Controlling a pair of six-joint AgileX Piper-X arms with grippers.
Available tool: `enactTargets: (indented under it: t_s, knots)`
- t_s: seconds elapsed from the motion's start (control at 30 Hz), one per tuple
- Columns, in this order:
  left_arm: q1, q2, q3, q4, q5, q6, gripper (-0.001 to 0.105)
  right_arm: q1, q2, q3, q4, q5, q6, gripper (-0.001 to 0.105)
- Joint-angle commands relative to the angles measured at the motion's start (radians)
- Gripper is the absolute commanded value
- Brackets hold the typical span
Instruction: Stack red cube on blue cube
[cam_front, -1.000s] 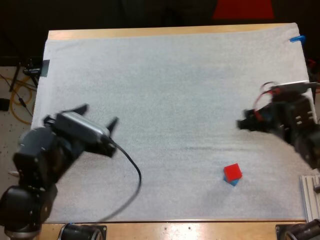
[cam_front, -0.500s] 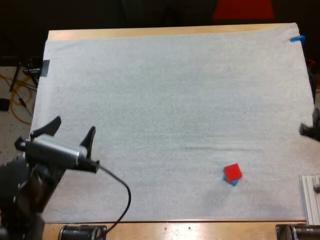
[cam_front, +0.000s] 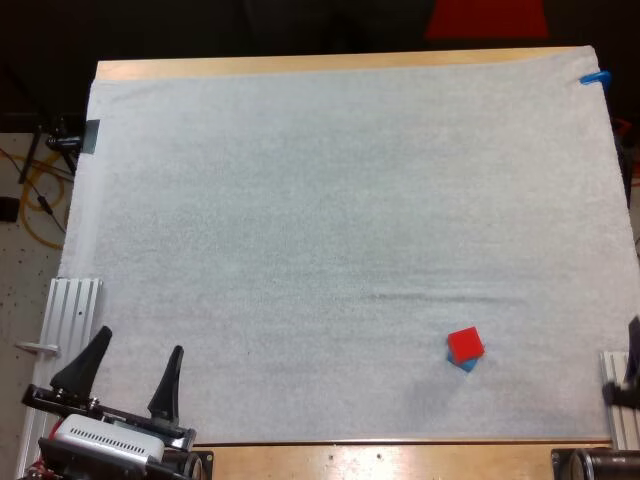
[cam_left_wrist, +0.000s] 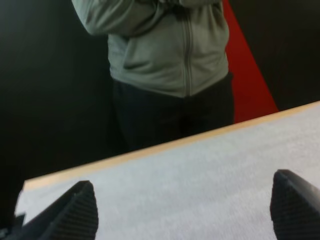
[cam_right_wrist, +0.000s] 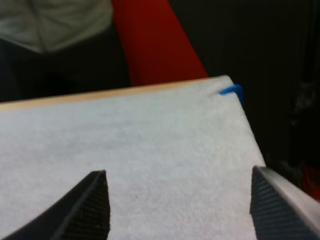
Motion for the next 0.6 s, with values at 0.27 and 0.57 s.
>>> enactTargets:
  t_s: [0.27,0.57]
  knots:
    - [0.004,-0.138,0.056,0.12,-0.037,-0.049,0.069,-0.002,-0.098,0.083,-0.041,-0.05,-0.028,0.059]
    - [0.004,-0.138,0.217,0.052,-0.166,-0.117,0.069,-0.002,-0.098,0.207,-0.051,-0.063,-0.025,0.059]
